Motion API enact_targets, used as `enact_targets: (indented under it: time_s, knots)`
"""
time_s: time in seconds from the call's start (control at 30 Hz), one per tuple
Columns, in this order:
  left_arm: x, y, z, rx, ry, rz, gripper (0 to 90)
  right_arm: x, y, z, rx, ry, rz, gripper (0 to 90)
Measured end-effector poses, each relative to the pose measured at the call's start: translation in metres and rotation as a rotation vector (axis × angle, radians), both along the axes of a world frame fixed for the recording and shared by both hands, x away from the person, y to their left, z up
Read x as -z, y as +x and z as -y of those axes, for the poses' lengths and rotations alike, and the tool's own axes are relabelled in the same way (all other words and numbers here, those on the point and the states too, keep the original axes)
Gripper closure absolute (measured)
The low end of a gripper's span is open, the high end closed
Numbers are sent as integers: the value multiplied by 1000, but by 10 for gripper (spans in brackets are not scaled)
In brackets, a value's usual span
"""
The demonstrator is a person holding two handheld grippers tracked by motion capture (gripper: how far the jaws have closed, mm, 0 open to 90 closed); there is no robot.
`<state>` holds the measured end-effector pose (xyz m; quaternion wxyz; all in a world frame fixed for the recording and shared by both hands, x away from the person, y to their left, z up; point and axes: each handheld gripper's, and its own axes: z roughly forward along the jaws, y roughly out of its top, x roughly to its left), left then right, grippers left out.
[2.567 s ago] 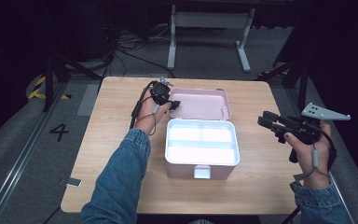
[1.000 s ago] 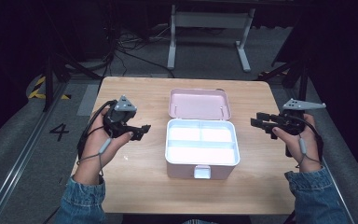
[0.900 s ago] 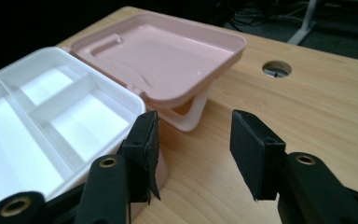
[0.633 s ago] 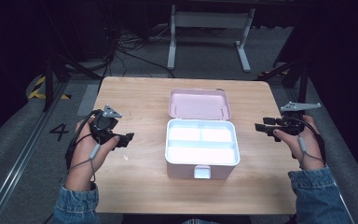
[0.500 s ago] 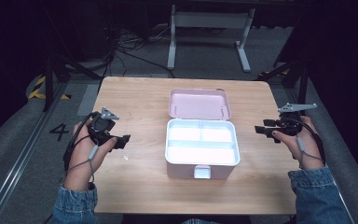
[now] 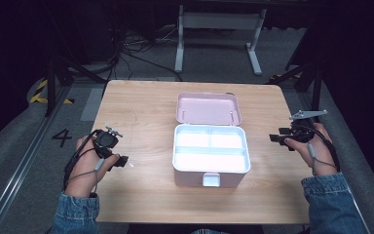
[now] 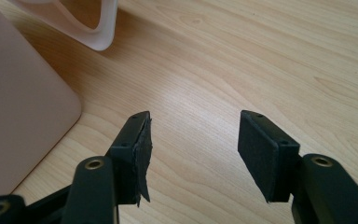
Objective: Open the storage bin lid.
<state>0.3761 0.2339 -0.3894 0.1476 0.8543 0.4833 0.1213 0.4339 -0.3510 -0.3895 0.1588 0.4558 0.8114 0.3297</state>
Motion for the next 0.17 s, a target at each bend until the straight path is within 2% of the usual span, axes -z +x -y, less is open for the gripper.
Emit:
enact_targets:
  time_s: [0.17]
  knots:
    - [2,2,0,10,-41,0,239,0,0,-1,-5,18,-4,459]
